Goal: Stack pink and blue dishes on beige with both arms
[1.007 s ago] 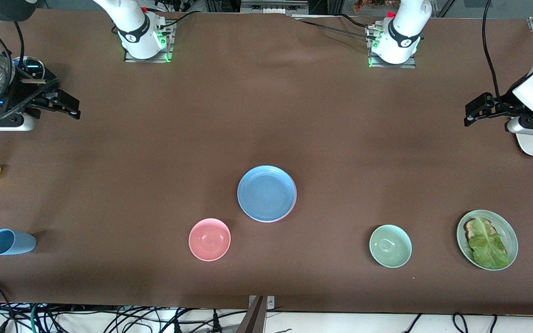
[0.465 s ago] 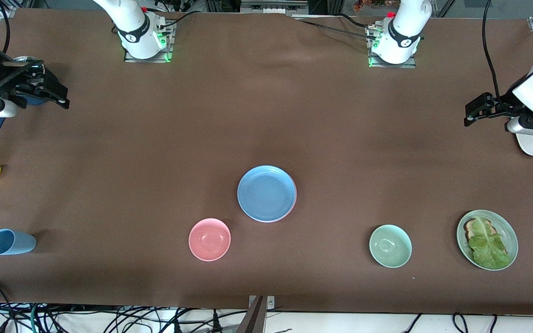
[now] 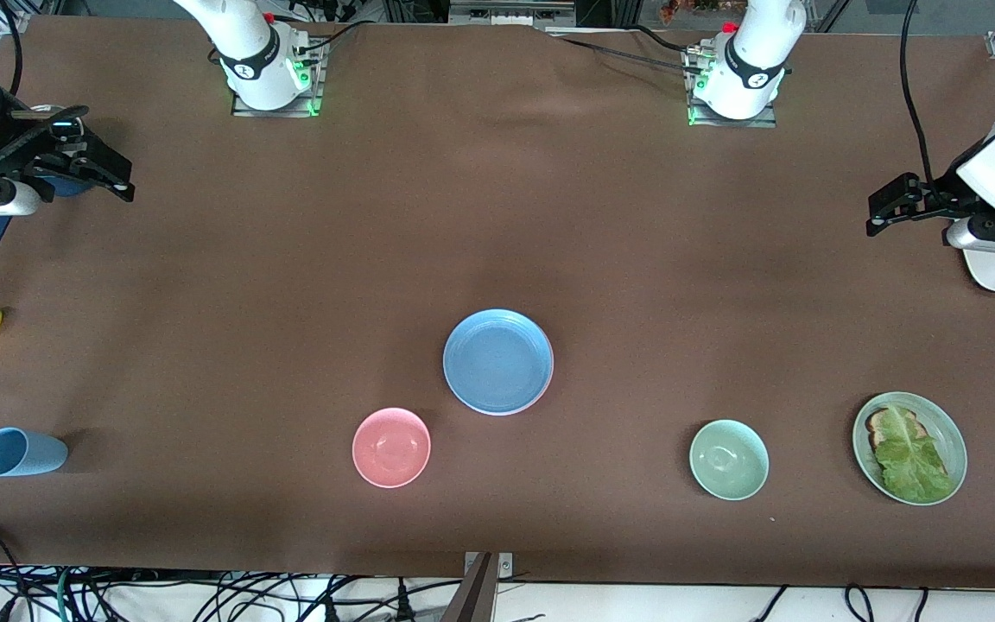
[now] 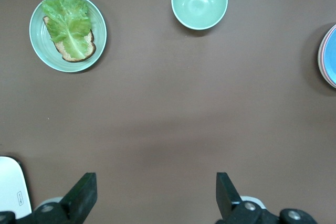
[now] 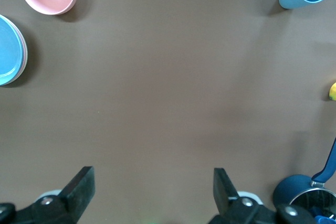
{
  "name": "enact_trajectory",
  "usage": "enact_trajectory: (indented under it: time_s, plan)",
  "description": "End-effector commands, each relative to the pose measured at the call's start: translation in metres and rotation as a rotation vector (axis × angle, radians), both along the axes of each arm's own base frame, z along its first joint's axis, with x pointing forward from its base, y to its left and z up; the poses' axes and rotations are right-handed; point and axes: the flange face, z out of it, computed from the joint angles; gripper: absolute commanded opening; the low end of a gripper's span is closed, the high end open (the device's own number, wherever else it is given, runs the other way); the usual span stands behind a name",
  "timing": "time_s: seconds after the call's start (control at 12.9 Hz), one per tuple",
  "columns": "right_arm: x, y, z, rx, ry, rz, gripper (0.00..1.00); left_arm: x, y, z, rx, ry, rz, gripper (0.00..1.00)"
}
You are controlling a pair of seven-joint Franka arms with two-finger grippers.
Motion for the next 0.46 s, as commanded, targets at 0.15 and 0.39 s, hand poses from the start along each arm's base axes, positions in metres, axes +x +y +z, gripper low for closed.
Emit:
enact_trajectory:
  time_s: [0.15, 0.39]
  plan:
    - [-0.0002, 0.0001, 0.0074, -0.017, -0.005, 0.006, 1.0, -0.001, -0.0017, -0.0001, -0.013, -0.001, -0.017, 1.0]
    - [0.0005, -0.0005, 0.0067, -0.015, -0.005, 0.008, 1.0, -0.001, -0.0017, -0.0001, -0.013, -0.001, -0.017, 1.0]
